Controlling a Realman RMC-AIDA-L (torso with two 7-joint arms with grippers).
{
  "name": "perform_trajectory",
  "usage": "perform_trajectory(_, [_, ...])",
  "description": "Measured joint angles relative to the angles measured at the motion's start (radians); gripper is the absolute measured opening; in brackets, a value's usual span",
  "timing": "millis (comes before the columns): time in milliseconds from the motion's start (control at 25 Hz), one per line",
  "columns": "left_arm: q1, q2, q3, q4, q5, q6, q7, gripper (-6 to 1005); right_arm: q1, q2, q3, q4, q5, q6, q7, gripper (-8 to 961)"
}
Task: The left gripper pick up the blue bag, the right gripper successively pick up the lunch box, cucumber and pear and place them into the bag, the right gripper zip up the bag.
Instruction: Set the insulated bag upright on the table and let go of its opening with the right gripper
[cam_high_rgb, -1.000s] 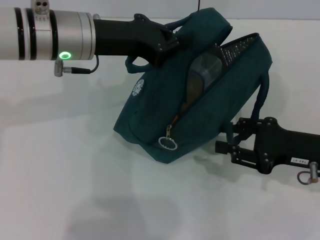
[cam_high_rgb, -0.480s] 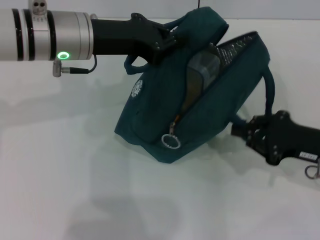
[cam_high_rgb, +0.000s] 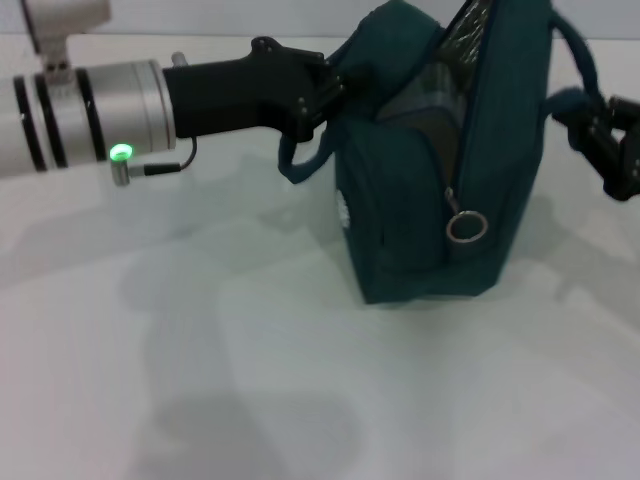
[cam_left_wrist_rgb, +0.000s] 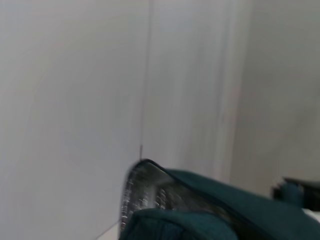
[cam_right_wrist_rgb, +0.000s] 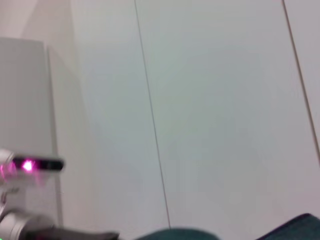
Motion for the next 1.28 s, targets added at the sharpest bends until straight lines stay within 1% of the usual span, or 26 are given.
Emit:
perform_trajectory(160, [0.045, -0.001, 0.003, -0.114, -0.149, 0.085, 0.246, 51, 0.019, -0.011, -0.008, -0.043, -0.02, -0.021, 0.061, 76])
perform_trajectory(280, [0.072, -0.001, 0.001, -0.233, -0.271, 0.149, 0.426, 51, 0.03, -0.016, -0.008, -0.04, -0.066, -0.035, 0.067, 75])
perform_trajectory(360, [0.084, -0.002, 0.005, -0.3, -0.324, 0.193, 0.532, 51, 0.03, -0.016, -0.007, -0.029, -0.084, -0.033, 0.067, 75])
perform_trajectory(440, [0.092, -0.004, 0.009, -0.345, -0.338, 0.227, 0.606, 51, 0.029, -0.014, -0.007, -0.016, -0.095, -0.033, 0.067, 75])
perform_trajectory(560, [0.096, -0.008, 0.01, -0.378, -0.344, 0.245, 0.643, 51, 0.02, -0.011, -0.007, -0.006, -0.101, -0.044, 0.066, 74])
perform_trajectory(760, [0.075, -0.009, 0.009, -0.433, -0.346, 0.244, 0.672, 51, 0.011, -0.009, -0.005, -0.002, -0.102, -0.054, 0.067, 74])
perform_trajectory(960, [0.07, -0.013, 0.009, -0.452, -0.356, 0.233, 0.681, 51, -0.001, -0.003, -0.003, 0.004, -0.103, -0.062, 0.063, 73])
perform_trajectory(1200, [0.058, -0.013, 0.011, -0.49, -0.374, 0.215, 0.677, 51, -0.025, -0.002, 0.004, 0.004, -0.096, -0.07, 0.058, 74])
perform_trajectory(1280, [0.057, -0.013, 0.012, -0.492, -0.373, 0.207, 0.675, 51, -0.028, -0.002, 0.005, 0.004, -0.094, -0.071, 0.058, 117])
